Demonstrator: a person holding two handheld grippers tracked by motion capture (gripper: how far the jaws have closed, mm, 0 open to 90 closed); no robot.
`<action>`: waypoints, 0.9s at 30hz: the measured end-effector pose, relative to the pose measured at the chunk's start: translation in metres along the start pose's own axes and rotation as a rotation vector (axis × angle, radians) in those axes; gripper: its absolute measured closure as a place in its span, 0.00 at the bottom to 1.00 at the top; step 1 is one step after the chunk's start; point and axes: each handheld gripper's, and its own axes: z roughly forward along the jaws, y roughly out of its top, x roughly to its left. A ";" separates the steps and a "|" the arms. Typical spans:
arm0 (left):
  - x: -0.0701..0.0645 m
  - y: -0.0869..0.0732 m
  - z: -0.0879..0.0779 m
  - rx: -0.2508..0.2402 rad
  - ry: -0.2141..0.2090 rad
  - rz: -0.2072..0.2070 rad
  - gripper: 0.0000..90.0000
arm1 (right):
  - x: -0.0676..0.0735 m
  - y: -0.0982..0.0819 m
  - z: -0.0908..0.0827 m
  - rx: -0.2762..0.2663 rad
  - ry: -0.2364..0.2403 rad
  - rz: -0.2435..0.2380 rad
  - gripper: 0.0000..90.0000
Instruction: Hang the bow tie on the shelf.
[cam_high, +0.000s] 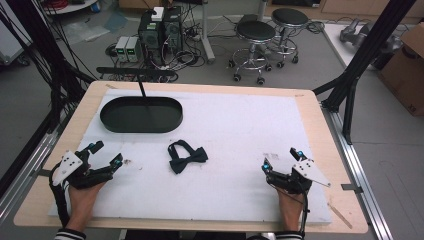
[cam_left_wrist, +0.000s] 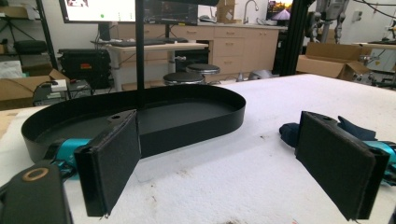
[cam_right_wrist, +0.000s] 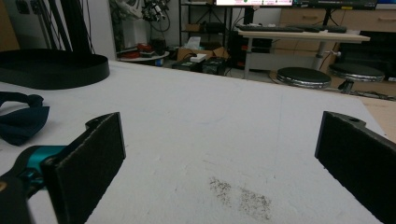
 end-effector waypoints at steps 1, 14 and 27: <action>0.002 0.001 0.000 0.015 0.001 -0.017 0.16 | 0.000 0.000 0.000 0.002 0.001 0.004 0.01; -0.007 0.027 0.006 0.058 -0.094 -0.015 0.16 | 0.000 0.000 0.001 0.009 -0.001 -0.004 0.01; -0.026 0.058 0.032 0.193 -0.165 0.039 0.16 | 0.000 0.000 0.001 0.011 -0.003 0.003 0.01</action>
